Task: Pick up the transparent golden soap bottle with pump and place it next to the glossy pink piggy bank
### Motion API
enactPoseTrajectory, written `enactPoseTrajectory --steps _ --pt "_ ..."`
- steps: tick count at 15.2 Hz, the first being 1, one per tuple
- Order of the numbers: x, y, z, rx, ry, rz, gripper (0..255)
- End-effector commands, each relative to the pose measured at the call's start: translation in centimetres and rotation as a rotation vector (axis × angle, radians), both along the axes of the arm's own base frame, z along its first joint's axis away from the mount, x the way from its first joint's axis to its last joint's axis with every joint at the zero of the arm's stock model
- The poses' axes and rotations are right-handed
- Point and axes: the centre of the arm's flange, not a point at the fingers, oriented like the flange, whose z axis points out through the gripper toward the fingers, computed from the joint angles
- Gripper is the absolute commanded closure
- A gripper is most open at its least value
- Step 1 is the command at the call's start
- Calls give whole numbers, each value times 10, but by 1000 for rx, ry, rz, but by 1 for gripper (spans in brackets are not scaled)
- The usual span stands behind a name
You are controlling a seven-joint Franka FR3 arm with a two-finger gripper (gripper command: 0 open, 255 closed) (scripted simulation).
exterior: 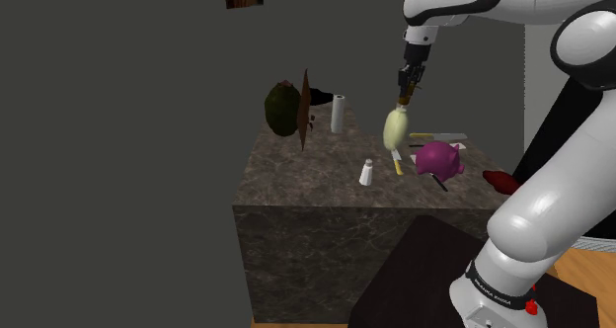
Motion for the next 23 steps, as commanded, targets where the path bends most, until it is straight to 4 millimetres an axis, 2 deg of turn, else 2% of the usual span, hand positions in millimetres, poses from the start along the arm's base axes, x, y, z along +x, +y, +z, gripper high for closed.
enactPoseTrajectory --steps 1,23 --pt "0 1 -10 -1 -1 0 255" --pt "0 1 -126 -1 -1 0 255"
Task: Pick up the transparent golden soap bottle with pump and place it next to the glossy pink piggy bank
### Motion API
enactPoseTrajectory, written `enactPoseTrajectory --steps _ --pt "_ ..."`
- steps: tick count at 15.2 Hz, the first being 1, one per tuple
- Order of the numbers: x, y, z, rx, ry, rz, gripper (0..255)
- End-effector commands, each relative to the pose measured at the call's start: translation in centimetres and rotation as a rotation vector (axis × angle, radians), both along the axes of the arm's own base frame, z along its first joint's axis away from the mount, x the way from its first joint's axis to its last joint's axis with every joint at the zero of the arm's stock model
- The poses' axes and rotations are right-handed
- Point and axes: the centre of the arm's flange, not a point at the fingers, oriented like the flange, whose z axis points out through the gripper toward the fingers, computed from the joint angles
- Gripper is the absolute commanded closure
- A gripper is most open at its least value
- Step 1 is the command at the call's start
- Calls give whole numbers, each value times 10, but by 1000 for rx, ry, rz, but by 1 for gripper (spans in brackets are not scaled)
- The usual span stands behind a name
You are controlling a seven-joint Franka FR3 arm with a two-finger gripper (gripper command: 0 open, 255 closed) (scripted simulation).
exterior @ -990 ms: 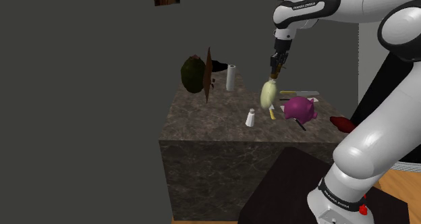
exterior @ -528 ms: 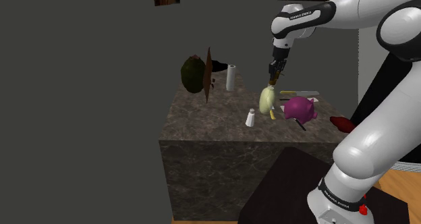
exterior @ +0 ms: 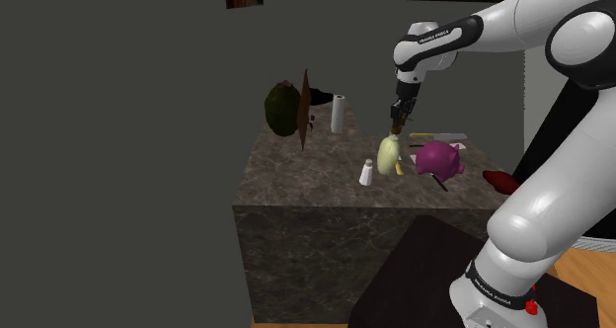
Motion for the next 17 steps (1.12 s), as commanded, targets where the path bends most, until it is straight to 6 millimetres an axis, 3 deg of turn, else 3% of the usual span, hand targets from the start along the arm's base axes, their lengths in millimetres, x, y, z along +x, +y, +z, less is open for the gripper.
enactPoseTrajectory --steps 1,4,12,13,17 --pt "0 -1 -11 -1 -1 0 255" --pt "0 -1 -26 -1 -1 0 255" --pt "0 -1 -26 -1 -1 0 255" --pt "0 -1 -26 -1 -1 0 0" --pt "0 -1 -26 -1 -1 0 0"
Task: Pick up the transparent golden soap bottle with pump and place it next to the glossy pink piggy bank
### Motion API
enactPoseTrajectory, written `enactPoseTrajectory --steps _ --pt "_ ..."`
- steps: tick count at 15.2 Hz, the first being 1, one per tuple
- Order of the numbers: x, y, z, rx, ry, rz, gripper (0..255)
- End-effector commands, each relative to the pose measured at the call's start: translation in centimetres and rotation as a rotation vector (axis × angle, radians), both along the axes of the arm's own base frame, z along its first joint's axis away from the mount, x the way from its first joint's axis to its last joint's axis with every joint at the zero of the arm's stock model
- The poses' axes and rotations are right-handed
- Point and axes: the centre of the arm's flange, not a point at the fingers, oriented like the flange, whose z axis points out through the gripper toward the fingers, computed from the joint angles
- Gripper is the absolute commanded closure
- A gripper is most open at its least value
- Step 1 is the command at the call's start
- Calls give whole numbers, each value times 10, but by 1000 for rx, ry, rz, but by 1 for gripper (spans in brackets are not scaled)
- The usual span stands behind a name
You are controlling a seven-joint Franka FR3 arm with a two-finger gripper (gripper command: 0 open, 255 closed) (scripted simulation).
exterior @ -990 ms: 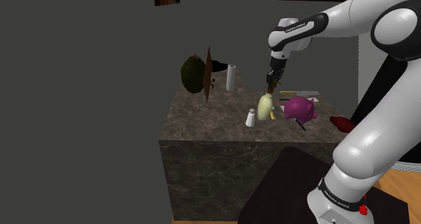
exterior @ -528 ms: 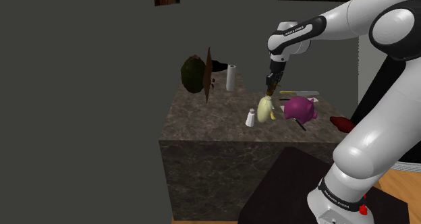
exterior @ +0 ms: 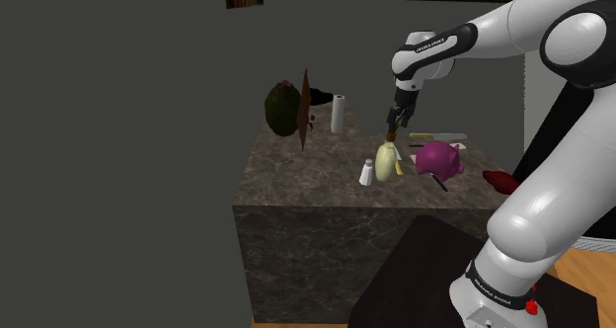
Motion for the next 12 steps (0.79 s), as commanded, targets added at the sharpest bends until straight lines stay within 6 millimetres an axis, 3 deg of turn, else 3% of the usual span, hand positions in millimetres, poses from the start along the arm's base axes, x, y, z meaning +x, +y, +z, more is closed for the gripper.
enactPoseTrajectory --steps 1,5,12 --pt "0 0 0 0 0 0 0" --pt "0 -1 50 0 0 0 0" --pt "0 -1 50 0 0 0 0"
